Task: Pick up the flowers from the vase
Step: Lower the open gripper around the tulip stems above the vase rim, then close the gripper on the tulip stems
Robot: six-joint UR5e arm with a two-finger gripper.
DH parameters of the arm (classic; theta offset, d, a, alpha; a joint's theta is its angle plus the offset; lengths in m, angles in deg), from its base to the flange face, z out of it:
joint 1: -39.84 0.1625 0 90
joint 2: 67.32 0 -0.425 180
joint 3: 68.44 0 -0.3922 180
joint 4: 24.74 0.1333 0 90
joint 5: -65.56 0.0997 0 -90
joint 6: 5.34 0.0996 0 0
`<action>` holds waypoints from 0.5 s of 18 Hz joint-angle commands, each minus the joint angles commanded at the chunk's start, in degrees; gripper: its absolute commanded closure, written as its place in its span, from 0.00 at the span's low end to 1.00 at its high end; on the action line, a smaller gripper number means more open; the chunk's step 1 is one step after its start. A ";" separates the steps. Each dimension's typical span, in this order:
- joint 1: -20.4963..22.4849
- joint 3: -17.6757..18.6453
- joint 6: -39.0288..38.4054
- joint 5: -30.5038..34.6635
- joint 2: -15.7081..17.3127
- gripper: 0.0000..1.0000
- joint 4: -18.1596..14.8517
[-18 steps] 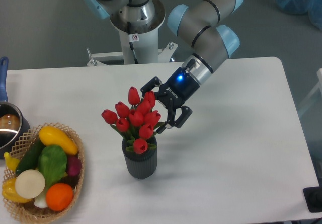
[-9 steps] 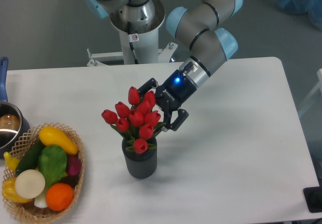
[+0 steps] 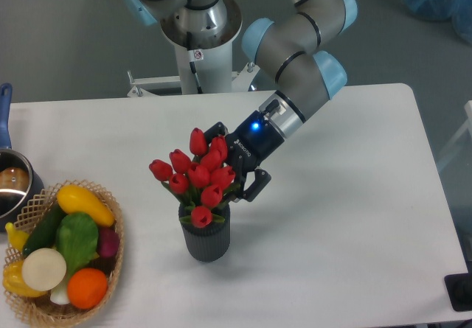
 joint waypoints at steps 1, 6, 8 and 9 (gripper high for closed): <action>0.00 0.00 0.00 -0.09 -0.09 0.00 0.09; 0.00 -0.35 0.00 -0.18 -0.35 0.18 0.00; 0.00 -0.44 0.00 -0.18 -0.35 0.27 0.00; 0.00 -0.44 0.00 -0.18 -0.44 0.31 0.00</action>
